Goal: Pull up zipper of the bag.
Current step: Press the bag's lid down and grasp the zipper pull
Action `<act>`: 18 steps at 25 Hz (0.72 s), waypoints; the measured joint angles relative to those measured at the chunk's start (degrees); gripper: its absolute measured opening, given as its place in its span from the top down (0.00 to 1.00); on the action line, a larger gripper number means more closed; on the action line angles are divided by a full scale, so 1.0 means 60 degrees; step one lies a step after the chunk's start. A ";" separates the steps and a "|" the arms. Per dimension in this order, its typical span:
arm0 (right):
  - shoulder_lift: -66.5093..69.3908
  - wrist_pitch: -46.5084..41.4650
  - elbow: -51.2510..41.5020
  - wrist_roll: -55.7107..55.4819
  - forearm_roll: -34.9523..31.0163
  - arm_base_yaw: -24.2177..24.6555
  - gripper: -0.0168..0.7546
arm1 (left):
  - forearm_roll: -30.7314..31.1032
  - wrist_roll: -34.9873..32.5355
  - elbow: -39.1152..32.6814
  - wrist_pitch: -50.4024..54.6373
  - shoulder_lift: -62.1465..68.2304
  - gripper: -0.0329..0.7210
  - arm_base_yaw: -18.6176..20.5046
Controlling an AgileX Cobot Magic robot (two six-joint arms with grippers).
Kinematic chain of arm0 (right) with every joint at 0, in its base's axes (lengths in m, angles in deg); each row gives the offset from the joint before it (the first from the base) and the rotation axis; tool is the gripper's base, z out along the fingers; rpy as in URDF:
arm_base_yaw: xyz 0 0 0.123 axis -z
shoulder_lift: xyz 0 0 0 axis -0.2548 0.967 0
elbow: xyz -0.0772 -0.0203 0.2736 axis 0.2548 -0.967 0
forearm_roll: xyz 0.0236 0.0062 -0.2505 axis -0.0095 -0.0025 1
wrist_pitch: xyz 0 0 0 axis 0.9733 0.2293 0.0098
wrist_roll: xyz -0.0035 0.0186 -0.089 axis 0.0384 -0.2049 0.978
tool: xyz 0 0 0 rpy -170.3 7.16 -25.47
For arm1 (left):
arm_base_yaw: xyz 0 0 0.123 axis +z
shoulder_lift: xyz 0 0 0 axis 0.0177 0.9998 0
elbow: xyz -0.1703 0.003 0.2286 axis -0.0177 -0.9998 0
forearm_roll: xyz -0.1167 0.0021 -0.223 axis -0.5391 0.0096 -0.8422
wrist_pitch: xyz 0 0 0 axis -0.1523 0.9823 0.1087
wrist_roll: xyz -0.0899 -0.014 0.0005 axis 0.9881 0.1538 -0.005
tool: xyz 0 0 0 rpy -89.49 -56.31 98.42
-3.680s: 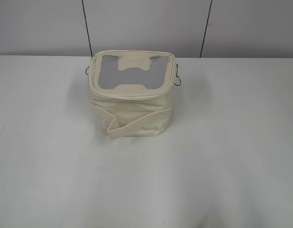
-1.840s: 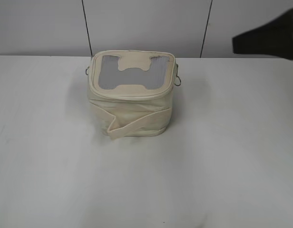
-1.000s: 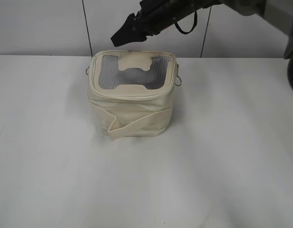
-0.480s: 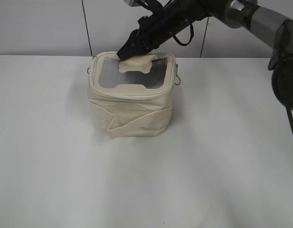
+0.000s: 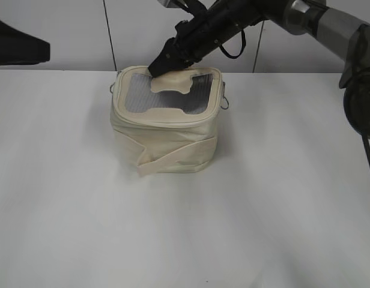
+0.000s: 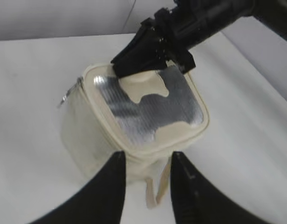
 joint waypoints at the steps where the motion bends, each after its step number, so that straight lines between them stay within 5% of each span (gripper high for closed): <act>1: 0.0000 -0.0015 0.0000 -0.0028 0.0000 0.0000 0.91 | -0.0417 -0.0832 0.0413 0.0233 0.0851 0.61 0.0242; 6: 0.0000 -0.0075 0.0000 -0.0176 0.0000 0.0000 0.91 | -0.0691 -0.4535 0.2113 0.0329 0.4054 0.46 0.0489; 12: 0.0000 -0.0083 0.0000 -0.0207 0.0000 0.0000 0.91 | -0.1211 -0.8457 0.2355 -0.1564 0.5991 0.43 -0.0282; 18: 0.0000 -0.0085 0.0000 -0.0219 -0.0017 0.0000 0.92 | -0.3414 -1.1075 0.2362 -0.2377 0.6747 0.43 -0.1020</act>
